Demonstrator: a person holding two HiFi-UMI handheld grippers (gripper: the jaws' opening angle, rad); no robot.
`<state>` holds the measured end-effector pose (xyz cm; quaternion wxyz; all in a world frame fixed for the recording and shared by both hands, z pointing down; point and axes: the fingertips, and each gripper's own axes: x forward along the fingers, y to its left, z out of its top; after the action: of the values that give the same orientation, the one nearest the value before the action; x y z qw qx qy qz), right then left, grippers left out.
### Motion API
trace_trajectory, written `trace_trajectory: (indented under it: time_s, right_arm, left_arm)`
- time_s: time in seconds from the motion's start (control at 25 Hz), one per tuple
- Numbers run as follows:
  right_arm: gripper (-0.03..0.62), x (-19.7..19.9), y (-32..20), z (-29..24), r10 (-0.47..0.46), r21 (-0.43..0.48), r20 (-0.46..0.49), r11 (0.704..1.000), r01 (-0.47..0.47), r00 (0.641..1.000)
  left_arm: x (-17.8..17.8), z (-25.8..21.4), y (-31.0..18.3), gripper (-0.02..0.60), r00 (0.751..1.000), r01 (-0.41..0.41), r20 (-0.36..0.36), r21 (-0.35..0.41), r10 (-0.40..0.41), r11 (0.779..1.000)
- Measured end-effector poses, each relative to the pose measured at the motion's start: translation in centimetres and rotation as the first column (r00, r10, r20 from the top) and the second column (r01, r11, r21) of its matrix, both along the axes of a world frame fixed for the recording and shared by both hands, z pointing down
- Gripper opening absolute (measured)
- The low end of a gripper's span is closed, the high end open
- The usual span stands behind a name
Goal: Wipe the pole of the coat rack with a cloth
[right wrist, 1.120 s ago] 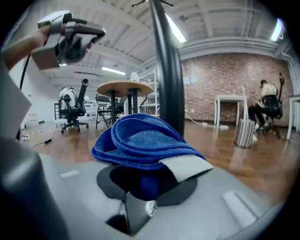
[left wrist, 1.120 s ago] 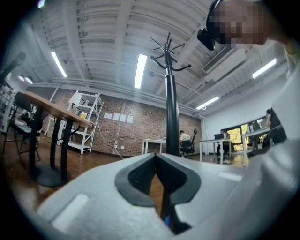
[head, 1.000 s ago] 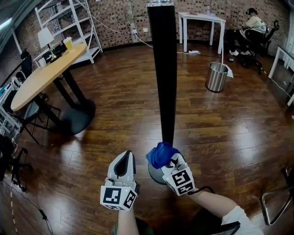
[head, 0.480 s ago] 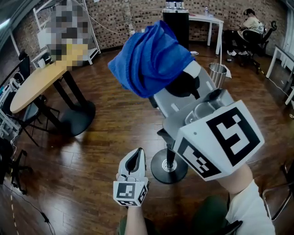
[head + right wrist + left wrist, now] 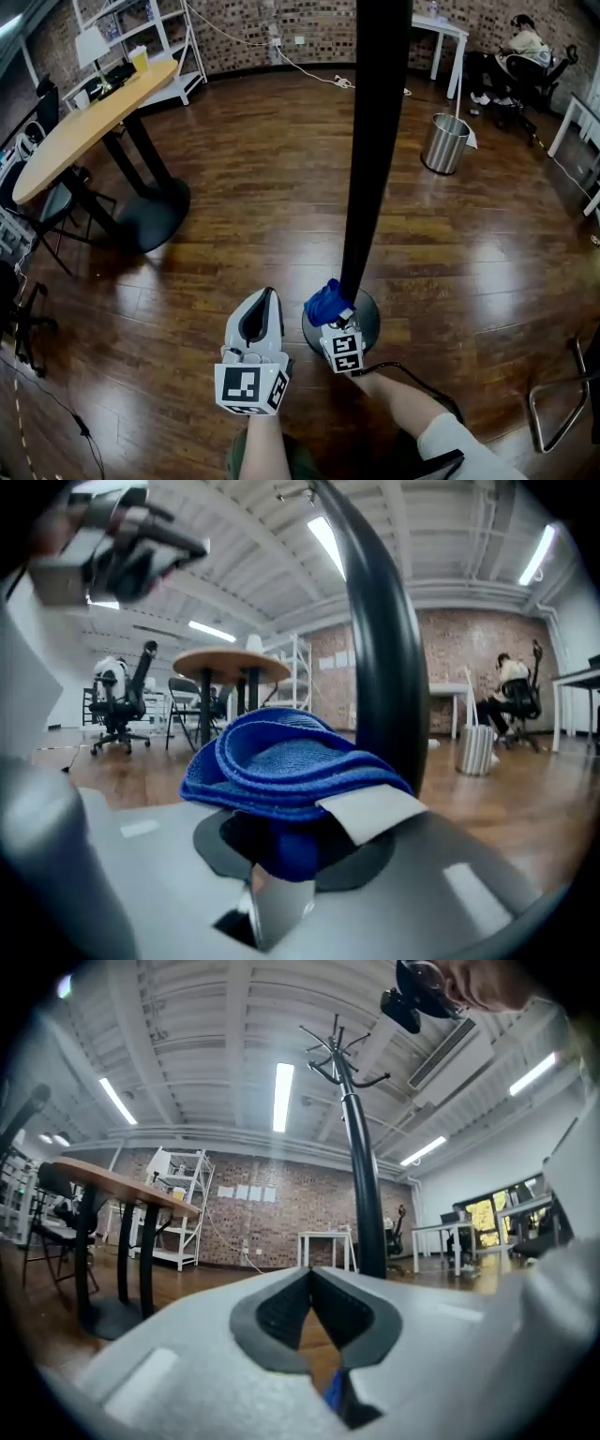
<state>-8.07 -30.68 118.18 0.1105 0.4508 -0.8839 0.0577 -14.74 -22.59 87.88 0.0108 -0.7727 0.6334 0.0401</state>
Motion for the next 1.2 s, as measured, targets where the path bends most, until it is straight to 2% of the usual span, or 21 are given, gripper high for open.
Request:
trace_trajectory:
  time_s: [0.08,0.16,0.28,0.32,0.36,0.4,0.48,0.56,0.64,0.76,0.88,0.96,1.08,1.2]
  right_arm:
    - [0.106,0.7,1.1,8.2,0.025,-0.125,-0.049,0.992,-0.03,0.999]
    - [0.106,0.4,2.3,12.4,-0.005,-0.165,-0.086,0.986,-0.01,0.996]
    - [0.107,0.5,3.8,16.4,-0.048,-0.243,-0.132,0.97,0.015,0.99]
    - [0.106,0.6,4.4,16.2,-0.047,-0.251,-0.143,0.968,0.009,0.989]
    - [0.106,0.5,4.9,14.2,-0.044,-0.228,-0.128,0.974,0.014,0.991]
    - [0.104,0.0,5.4,10.2,-0.048,-0.18,-0.081,0.983,0.032,0.996]
    - [0.104,-0.5,6.2,-2.3,-0.066,-0.039,0.055,0.997,0.068,0.996]
    - [0.104,1.2,7.2,-17.1,-0.057,0.086,0.179,0.995,0.042,0.982]
    - [0.104,4.4,8.0,-32.2,-0.027,0.171,0.267,0.985,-0.02,0.963]
    - [0.104,8.9,10.0,-50.6,0.015,0.271,0.369,0.955,-0.123,0.929]
    - [0.106,10.6,12.0,-61.8,0.021,0.276,0.384,0.951,-0.137,0.923]
    - [0.106,10.8,13.0,-68.0,0.003,0.256,0.376,0.961,-0.107,0.927]
    - [0.106,12.2,15.7,-76.1,-0.034,0.165,0.367,0.986,-0.029,0.93]
    - [0.106,14.7,18.3,-84.5,-0.021,0.184,0.31,0.982,-0.038,0.95]
  left_arm:
    - [0.9,0.5,0.2,0.002,1.0,-0.012,0.004,-0.012,0.012,1.0]
    - [1.9,1.2,0.2,0.002,0.999,-0.04,0.023,-0.02,0.041,0.999]
    - [4.6,0.6,0.4,0.002,0.978,-0.176,0.117,0.018,0.173,0.984]
    - [5.4,0.2,0.6,0.002,0.968,-0.205,0.148,0.016,0.2,0.979]
    - [5.5,0.0,0.6,0.002,0.97,-0.191,0.153,-0.004,0.189,0.982]
    - [5.0,-0.2,0.5,0.002,0.981,-0.138,0.133,-0.039,0.142,0.99]
    - [3.1,-2.0,0.2,0.002,0.995,-0.028,0.091,-0.093,0.036,0.995]
    - [2.7,-7.1,0.5,0.002,0.998,-0.028,0.055,-0.054,0.031,0.998]
    - [2.8,-14.9,0.6,0.002,0.999,-0.036,0.029,0.016,0.036,0.999]
    - [2.5,-25.9,2.3,0.002,0.999,0.028,0.027,0.061,-0.03,0.998]
    - [3.2,-35.2,5.3,0.002,0.999,0.042,-0.014,0.038,-0.041,0.998]
    - [4.5,-40.8,7.1,0.002,1.0,-0.01,-0.015,-0.003,0.01,1.0]
    - [6.7,-48.9,9.6,0.002,0.993,-0.117,-0.002,-0.068,0.117,0.991]
    - [8.7,-57.0,11.8,0.002,0.979,-0.199,0.023,-0.083,0.201,0.976]
